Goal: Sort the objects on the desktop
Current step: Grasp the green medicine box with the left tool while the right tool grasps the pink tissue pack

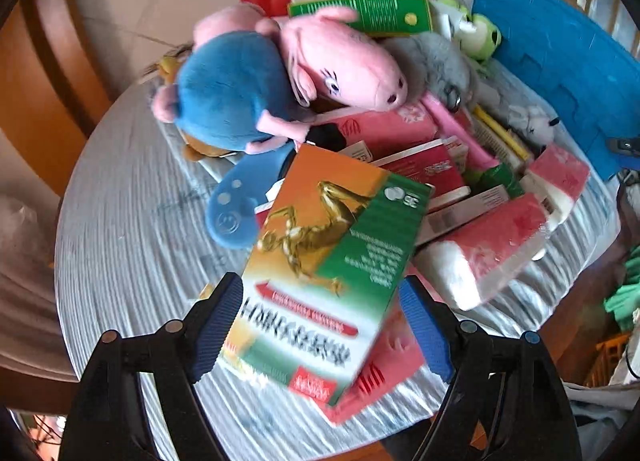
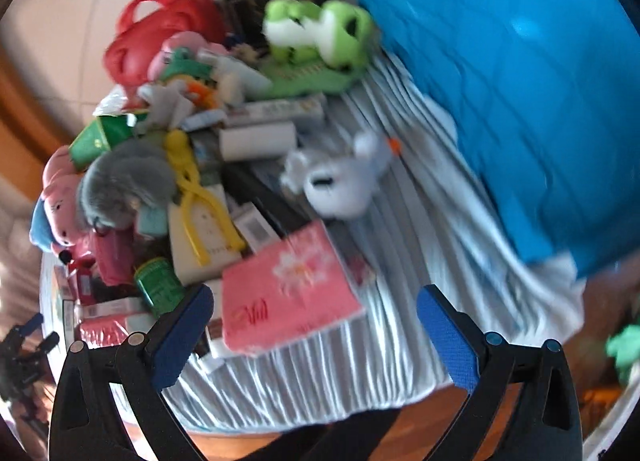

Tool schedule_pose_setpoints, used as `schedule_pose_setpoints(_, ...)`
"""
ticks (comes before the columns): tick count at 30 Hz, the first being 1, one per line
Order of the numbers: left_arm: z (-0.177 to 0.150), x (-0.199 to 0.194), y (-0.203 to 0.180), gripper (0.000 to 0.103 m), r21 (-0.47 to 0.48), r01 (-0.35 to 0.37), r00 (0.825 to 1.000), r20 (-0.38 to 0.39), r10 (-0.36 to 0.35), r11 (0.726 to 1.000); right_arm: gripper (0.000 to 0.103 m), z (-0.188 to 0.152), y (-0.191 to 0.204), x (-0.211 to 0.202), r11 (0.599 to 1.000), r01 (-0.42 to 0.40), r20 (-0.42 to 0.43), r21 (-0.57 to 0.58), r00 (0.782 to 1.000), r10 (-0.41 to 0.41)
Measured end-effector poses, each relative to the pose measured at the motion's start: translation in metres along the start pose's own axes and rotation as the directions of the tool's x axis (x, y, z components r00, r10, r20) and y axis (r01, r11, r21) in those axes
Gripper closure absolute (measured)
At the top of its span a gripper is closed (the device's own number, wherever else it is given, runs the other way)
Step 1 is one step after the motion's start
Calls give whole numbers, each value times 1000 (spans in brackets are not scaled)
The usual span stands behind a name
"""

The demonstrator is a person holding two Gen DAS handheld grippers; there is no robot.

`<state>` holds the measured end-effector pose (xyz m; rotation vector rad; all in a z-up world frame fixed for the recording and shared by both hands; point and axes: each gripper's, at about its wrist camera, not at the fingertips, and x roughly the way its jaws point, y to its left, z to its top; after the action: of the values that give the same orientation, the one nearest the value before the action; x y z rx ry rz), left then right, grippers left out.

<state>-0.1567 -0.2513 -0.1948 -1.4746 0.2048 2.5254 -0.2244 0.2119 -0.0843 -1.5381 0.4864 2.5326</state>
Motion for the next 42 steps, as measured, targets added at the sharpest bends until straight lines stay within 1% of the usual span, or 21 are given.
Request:
schedule_pose_setpoints(1, 2, 6, 0, 22, -1, 16, 1000, -10, -16, 1000, 0, -5, -4, 1, 1000, -1, -8, 26, 1000, 1)
schedule_pose_setpoints(2, 3, 9, 1, 22, -1, 16, 1000, -22, -16, 1000, 0, -8, -6, 0, 999, -1, -14, 44, 1000, 2)
schedule_pose_setpoints(4, 4, 22, 2, 17, 15, -17, 999, -38, 18, 1000, 0, -16, -7, -1, 998, -9, -21, 68, 1000, 10)
schedule_pose_setpoints(6, 4, 31, 2, 15, 34, -69, 997, -42, 71, 997, 0, -20, -3, 0, 998, -24, -25, 66, 999, 25)
schedule_pose_setpoints(8, 3, 34, 8, 15, 6, -66, 997, -39, 66, 998, 0, -24, 0, 5, 996, -41, -35, 76, 998, 43)
schedule_pose_setpoints(10, 1, 35, 19, 28, -69, -66, 997, -47, 63, 995, 0, -25, -2, 16, 990, -56, -55, 126, 996, 64)
schedule_pose_setpoints(12, -3, 29, 31, 48, -133, -83, 996, -46, 78, 988, 0, -25, -7, 26, 981, -58, -78, 186, 994, 74)
schedule_pose_setpoints(13, -5, 25, 37, 52, -168, -83, 996, -42, 77, 982, 0, -25, -9, 32, 975, -63, -85, 215, 993, 83)
schedule_pose_setpoints(15, -8, 17, 46, 68, -217, -96, 995, -30, 91, 971, 0, -22, -11, 39, 965, -72, -92, 253, 991, 98)
schedule_pose_setpoints(17, -9, 10, 49, 73, -238, -119, 993, -25, 116, 964, 0, -19, -11, 45, 954, -80, -97, 288, 989, 112)
schedule_pose_setpoints(19, -12, 5, 53, 75, -260, -121, 993, -26, 118, 958, 1, -16, -7, 53, 943, -101, -99, 316, 985, 139)
schedule_pose_setpoints(20, -13, 3, 53, 75, -268, -125, 992, -23, 123, 955, 2, -15, -7, 56, 938, -104, -100, 331, 984, 145)
schedule_pose_setpoints(22, -15, -1, 53, 76, -274, -140, 990, -21, 139, 952, 11, -15, -6, 64, 923, -116, -105, 367, 981, 164)
schedule_pose_setpoints(26, -19, -9, 55, 79, -291, -136, 990, -7, 141, 947, 13, -19, -10, 80, 908, -102, -123, 406, 979, 165)
schedule_pose_setpoints(29, -21, -12, 61, 80, -311, -137, 990, -8, 142, 940, 14, -20, -14, 95, 910, -99, -130, 402, 978, 164)
schedule_pose_setpoints(30, -19, -11, 62, 80, -316, -137, 990, -9, 141, 939, 30, -20, -14, 99, 910, -106, -129, 400, 977, 171)
schedule_pose_setpoints(33, -17, -17, 66, 84, -326, -139, 989, 1, 148, 935, 41, -15, -8, 91, 927, -110, -100, 359, 983, 155)
schedule_pose_setpoints(34, -14, -22, 67, 84, -331, -141, 989, 5, 151, 933, 45, -12, -3, 83, 939, -108, -78, 326, 987, 140)
schedule_pose_setpoints(36, -13, -29, 69, 84, -344, -140, 988, 17, 155, 929, 50, -7, 3, 70, 955, -107, -38, 278, 992, 122)
schedule_pose_setpoints(39, -6, -33, 72, 84, -357, -141, 985, 44, 168, 923, 51, 4, 10, 55, 964, -130, 9, 231, 991, 132)
schedule_pose_setpoints(42, -3, -42, 74, 84, -365, -148, 980, 71, 186, 919, 52, 14, 19, 41, 977, -120, 52, 176, 992, 112)
